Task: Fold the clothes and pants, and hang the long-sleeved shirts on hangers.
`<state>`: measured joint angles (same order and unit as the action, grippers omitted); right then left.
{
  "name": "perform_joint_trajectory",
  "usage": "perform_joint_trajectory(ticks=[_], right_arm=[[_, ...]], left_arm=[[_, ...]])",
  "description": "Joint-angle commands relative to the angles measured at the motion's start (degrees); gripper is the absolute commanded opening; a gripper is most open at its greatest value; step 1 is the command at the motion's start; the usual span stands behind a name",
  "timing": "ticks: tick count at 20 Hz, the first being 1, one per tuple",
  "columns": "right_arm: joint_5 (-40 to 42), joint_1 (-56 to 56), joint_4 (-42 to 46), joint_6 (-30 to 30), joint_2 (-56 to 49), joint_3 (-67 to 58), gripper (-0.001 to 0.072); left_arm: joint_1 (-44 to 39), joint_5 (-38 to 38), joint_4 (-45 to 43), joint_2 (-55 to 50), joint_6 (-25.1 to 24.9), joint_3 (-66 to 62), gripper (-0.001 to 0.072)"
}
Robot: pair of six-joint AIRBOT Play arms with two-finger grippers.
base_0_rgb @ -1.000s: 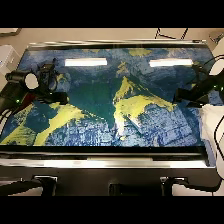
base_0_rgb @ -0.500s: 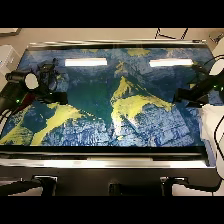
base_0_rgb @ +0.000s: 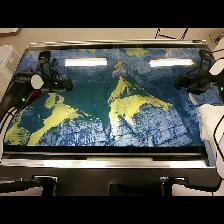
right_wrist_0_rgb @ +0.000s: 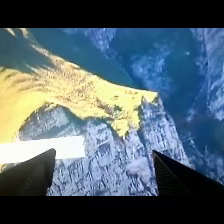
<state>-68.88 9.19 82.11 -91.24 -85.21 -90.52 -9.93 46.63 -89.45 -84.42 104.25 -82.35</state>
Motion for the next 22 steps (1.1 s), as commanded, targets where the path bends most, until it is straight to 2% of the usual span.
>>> perform_joint_trajectory(ticks=[1, 3, 5, 7, 10, 14, 15, 18, 19, 21, 22], right_arm=[[5.6, 0.0, 0.0, 0.0, -0.1, 0.0, 0.0675], [3.7, 0.0, 0.0, 0.0, -0.3, 0.0, 0.0675], [0.8, 0.0, 0.0, 0.3, -0.6, 0.1, 0.0675], [-1.5, 0.0, 0.0, 0.7, -1.0, 0.1, 0.0675], [-2.7, 0.0, -0.5, 0.7, -1.5, 0.1, 0.0675], [-4.4, -0.1, -1.9, 0.7, -1.6, 0.2, 0.0675], [-5.1, -0.1, -2.2, 0.7, -1.6, 0.2, 0.0675], [-7.8, -0.1, -2.2, 0.6, -1.6, 0.2, 0.0675], [-8.7, -0.1, -2.2, 0.7, -1.6, 0.2, 0.0675], [-11.2, -0.1, -2.2, 0.7, -1.6, 0.2, 0.0675], [-12.8, -0.1, -2.2, 0.6, -1.6, 0.2, 0.0675]], left_arm=[[9.4, -8.5, -1.4, -3.5, 12.3, -5.4, 0.0700], [22.8, 3.7, 7.4, -6.8, 13.8, -9.8, 0.0720], [35.2, 11.6, 17.9, -9.1, 13.2, -9.1, 0.0720], [43.3, 13.1, 24.8, -10.7, 10.5, -6.1, 0.0720], [47.2, 4.5, 26.7, -11.4, 8.7, 0.2, 0.0720], [47.1, -8.2, 30.6, -15.1, 7.4, 4.3, 0.0720], [46.8, -10.5, 34.1, -16.3, 4.0, 4.3, 0.0720], [44.8, -17.0, 51.0, -19.3, -11.5, 4.3, 0.0720], [44.1, -18.3, 54.5, -19.9, -14.6, 4.3, 0.0720], [43.0, -20.4, 56.0, -21.1, -16.0, 4.3, 0.0718], [42.9, -20.7, 56.1, -21.8, -15.5, 4.3, 0.0682]])
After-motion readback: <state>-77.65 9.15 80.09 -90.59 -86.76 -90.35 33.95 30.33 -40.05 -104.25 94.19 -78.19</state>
